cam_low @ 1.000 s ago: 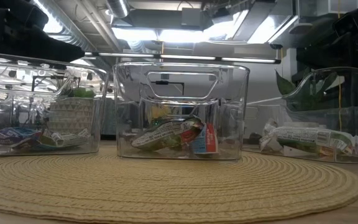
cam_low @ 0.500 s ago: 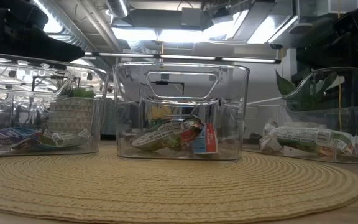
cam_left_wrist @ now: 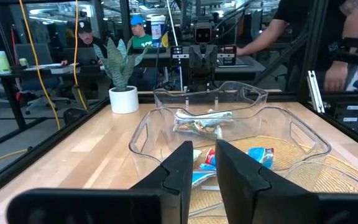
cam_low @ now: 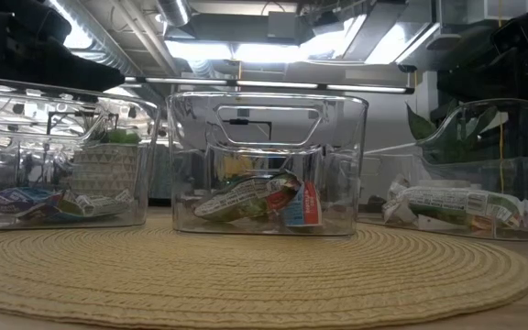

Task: Pick and place Granola Bars by type
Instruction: Return to Home Position

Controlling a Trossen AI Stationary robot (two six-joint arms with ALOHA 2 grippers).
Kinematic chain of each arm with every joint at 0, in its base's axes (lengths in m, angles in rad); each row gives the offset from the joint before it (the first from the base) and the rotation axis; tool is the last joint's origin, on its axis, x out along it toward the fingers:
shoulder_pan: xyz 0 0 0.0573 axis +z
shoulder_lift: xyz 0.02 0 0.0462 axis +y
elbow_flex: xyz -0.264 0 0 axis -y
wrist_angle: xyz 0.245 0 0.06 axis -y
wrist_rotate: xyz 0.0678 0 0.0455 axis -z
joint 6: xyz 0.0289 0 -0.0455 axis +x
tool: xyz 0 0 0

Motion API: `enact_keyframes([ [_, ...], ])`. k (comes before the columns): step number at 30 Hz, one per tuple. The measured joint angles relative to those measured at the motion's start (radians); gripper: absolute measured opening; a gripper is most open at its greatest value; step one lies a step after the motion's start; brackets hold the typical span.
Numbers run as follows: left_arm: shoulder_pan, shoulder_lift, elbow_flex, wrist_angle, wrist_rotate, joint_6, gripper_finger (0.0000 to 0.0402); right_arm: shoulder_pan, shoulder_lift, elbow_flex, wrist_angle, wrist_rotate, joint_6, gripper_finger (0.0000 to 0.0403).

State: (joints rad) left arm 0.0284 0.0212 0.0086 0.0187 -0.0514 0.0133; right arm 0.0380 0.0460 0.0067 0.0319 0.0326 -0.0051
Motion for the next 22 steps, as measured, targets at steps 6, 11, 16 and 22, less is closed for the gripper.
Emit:
enact_keyframes([
  [6, 0.0, 0.0, 0.0, 0.0, 0.0, 0.0, 0.0068, 0.0, 0.0, 0.0, 0.0, 0.0, 0.0, 0.0031],
  [11, 0.0, 0.0, 0.0, 0.0, 0.0, 0.0, 0.0065, 0.0, 0.0, 0.0, 0.0, 0.0, 0.0, 0.0031],
  [16, 0.0, 0.0, 0.0, 0.0, 0.0, 0.0, 0.0061, 0.0, 0.0, 0.0, 0.0, 0.0, 0.0, 0.0031],
  [22, 0.0, 0.0, 0.0, 0.0, 0.0, 0.0, 0.0065, 0.0, 0.0, 0.0, 0.0, 0.0, 0.0, 0.0031],
])
